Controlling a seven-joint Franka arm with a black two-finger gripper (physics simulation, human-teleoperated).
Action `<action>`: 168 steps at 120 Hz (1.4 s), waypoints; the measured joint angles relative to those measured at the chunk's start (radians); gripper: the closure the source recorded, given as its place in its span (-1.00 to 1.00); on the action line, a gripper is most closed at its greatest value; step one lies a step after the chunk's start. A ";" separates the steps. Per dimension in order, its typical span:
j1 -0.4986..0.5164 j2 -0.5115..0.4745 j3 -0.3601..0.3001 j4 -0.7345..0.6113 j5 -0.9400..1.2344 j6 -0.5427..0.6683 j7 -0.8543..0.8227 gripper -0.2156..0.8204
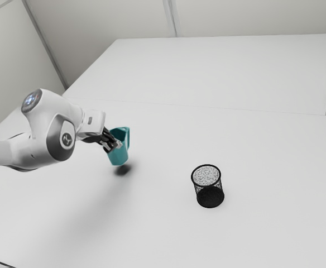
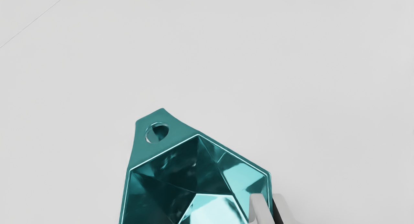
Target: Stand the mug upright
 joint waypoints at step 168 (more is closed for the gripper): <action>-0.037 -0.011 -0.035 -0.079 -0.012 -0.099 -0.281 0.47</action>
